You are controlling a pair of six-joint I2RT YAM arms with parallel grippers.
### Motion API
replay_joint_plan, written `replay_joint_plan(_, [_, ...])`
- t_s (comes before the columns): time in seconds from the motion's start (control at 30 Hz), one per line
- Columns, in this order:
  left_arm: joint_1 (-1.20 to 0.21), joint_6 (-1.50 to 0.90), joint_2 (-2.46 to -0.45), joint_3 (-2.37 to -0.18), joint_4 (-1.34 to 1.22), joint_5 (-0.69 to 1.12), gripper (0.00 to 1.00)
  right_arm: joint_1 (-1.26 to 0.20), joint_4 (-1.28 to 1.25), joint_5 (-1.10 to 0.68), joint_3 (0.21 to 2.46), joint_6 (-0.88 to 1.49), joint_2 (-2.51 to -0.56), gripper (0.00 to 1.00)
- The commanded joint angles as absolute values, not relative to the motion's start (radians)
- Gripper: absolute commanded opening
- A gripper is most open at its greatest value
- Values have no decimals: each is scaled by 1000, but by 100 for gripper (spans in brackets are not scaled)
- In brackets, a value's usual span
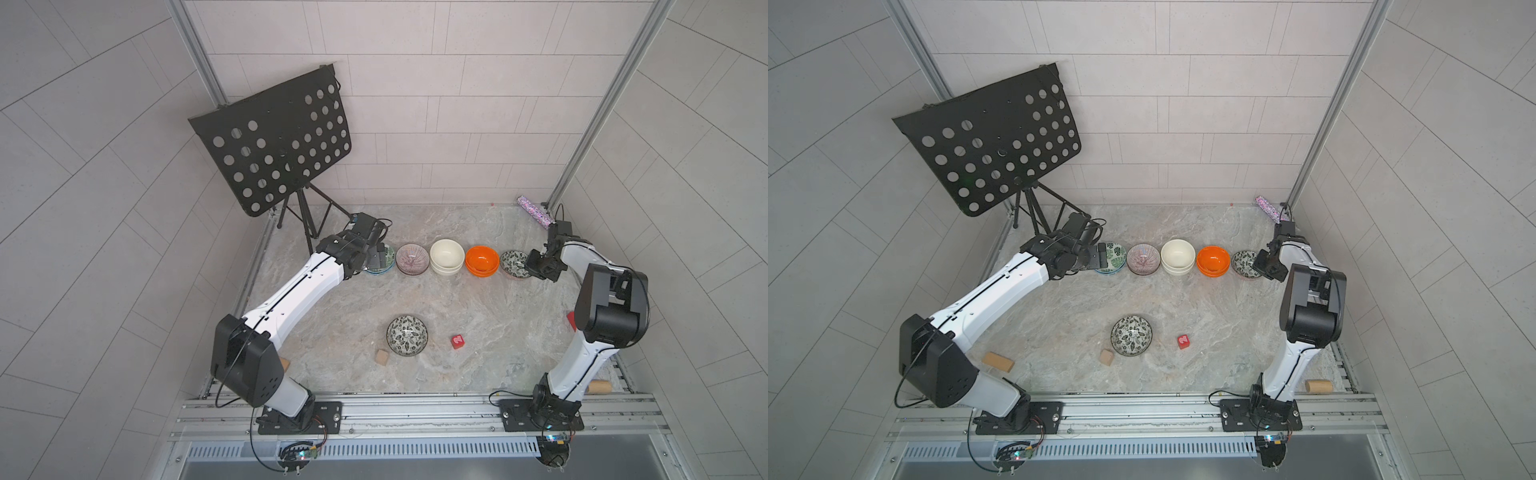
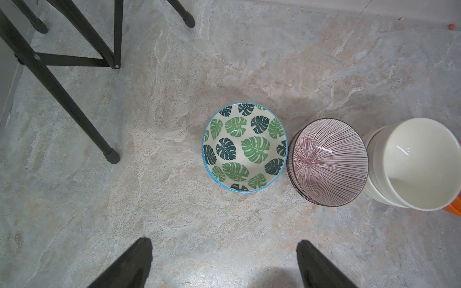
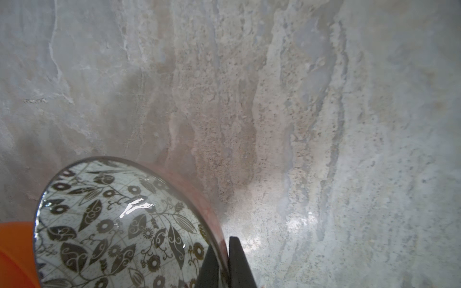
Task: Stack the bowls
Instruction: Place the bowl at the center of the board.
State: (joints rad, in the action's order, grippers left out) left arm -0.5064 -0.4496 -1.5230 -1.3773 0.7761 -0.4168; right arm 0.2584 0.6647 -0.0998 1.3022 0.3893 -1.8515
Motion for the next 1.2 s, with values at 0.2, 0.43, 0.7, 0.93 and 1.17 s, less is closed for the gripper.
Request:
replay_joint_plan(0.2, [-511,-460,-1522,-1369,784,-398,91,247,643,-61,1349,387,-1877,10])
replay_joint_plan(0.43, [-511,-459,-1521,-1367,780,-397,91,247,644,-57,1352,382,-1884,20])
replay_joint_plan(0.7, [-512,-455,-1525,-1363,788,-364,90,247,653,-44,1339,382,-1816,33])
replay_joint_plan(0.93, [-554,-431,-1478,-1252,818,-236,80,224,698,-22,1367,363,-1630,43])
replay_joint_plan(1.17, [-683,-484,-1457,-1129,831,-127,70,93,758,0,1426,335,-1570,47])
